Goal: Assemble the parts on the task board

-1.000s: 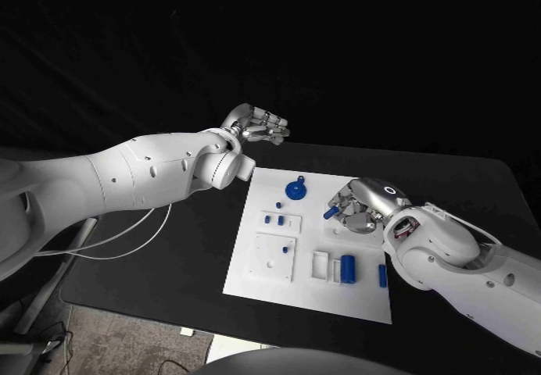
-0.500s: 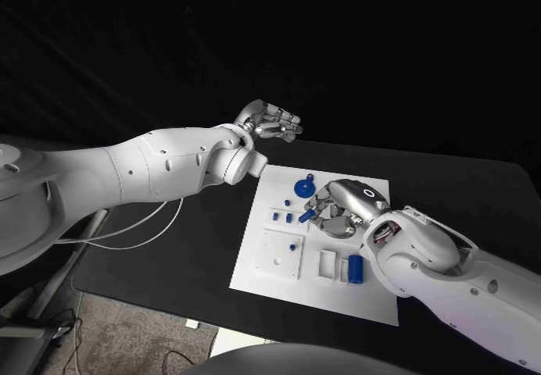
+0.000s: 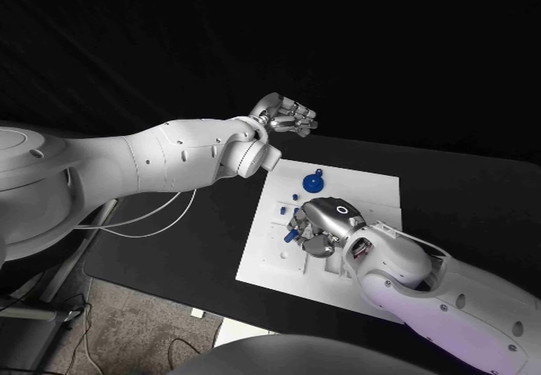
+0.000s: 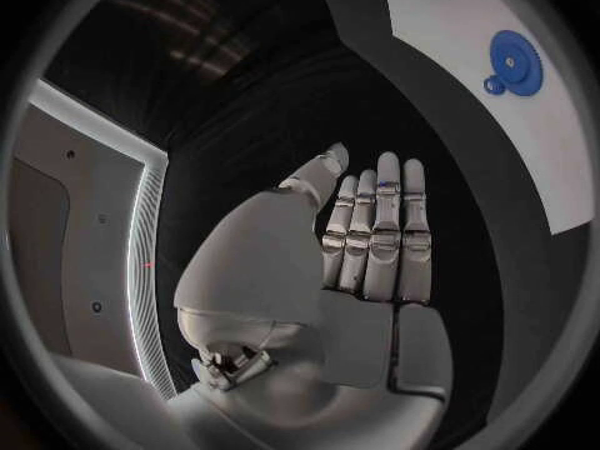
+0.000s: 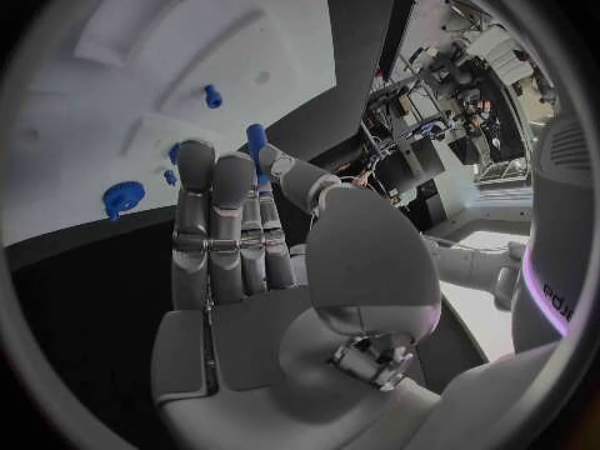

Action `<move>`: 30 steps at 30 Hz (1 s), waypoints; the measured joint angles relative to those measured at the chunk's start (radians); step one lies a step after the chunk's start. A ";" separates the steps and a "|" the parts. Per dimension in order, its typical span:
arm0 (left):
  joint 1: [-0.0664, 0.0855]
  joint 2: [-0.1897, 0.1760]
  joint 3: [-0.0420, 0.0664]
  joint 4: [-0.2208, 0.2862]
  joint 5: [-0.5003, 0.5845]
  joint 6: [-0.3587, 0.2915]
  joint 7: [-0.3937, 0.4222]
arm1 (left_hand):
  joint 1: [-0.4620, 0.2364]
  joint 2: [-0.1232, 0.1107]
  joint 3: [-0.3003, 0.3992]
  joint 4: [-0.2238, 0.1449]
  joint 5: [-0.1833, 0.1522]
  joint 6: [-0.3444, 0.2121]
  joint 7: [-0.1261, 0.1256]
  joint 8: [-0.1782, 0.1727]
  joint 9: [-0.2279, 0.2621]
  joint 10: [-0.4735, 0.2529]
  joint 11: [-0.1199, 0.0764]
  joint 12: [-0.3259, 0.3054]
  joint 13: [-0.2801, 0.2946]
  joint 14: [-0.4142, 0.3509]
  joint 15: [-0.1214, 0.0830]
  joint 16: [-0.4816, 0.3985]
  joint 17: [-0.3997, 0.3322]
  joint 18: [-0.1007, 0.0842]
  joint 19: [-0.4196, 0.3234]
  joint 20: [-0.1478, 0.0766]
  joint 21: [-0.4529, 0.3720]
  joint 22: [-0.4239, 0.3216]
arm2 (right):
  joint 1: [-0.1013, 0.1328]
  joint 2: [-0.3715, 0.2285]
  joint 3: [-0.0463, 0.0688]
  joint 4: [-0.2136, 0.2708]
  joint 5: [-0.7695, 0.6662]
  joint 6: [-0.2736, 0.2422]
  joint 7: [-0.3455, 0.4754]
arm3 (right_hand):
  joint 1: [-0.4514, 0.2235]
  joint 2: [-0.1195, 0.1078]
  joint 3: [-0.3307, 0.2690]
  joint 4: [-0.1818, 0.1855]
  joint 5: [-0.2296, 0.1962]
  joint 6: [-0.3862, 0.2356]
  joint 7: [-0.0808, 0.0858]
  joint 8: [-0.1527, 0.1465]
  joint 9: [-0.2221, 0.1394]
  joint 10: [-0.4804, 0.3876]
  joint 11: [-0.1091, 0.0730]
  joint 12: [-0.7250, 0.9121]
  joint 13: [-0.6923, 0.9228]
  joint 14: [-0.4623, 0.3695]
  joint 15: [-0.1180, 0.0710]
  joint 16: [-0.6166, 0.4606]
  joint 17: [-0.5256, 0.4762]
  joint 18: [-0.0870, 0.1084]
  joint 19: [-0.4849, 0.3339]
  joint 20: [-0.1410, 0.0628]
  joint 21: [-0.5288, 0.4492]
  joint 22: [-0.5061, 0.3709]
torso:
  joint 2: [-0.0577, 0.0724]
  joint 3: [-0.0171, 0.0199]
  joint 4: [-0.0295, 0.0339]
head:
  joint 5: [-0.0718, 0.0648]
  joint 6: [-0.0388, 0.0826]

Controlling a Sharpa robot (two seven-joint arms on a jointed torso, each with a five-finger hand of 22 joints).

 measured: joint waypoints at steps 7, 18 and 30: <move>0.000 0.004 0.000 0.000 0.000 0.002 0.000 | 0.000 0.000 0.000 0.000 0.000 0.000 0.000 0.000 0.000 0.000 0.000 0.000 0.000 0.000 0.000 0.000 0.000 0.000 0.000 0.000 0.000 0.000 | 0.000 0.033 -0.033 -0.022 -0.039 0.026 0.000 | 0.000 0.000 0.002 -0.004 0.000 0.000 0.000 0.000 0.000 0.000 0.000 0.000 0.000 0.000 0.000 0.000 0.000 0.000 0.000 0.000 0.000 0.002 | 0.000 0.0011 0.0000 | 0.010 -0.009; 0.000 0.007 0.000 0.001 0.000 0.005 -0.001 | 0.000 0.000 -0.003 -0.003 0.000 0.000 0.000 0.000 0.000 0.000 0.000 0.000 0.000 0.000 0.000 0.000 0.000 0.000 0.000 0.000 0.000 -0.003 | 0.000 0.065 -0.064 -0.053 -0.087 0.043 -0.006 | -0.012 -0.002 0.004 -0.007 0.005 0.000 0.000 0.001 0.000 0.000 0.000 0.000 -0.001 0.000 0.000 0.000 0.000 -0.001 0.000 0.000 0.000 0.005 | 0.000 0.0012 -0.0007 | 0.019 -0.017; 0.000 0.007 0.000 0.001 0.001 0.007 -0.002 | 0.000 0.000 -0.003 -0.003 0.000 0.000 0.000 0.000 0.000 0.000 0.000 0.000 0.000 0.000 0.000 0.000 0.000 0.000 0.000 0.000 0.000 -0.003 | 0.000 0.074 -0.082 -0.067 -0.117 0.058 -0.015 | -0.012 -0.001 0.005 -0.011 0.005 0.000 0.000 0.002 0.000 0.000 0.000 0.000 -0.001 0.000 0.000 0.000 0.000 -0.001 0.000 0.000 0.000 0.008 | 0.000 0.0012 -0.0013 | 0.024 -0.024</move>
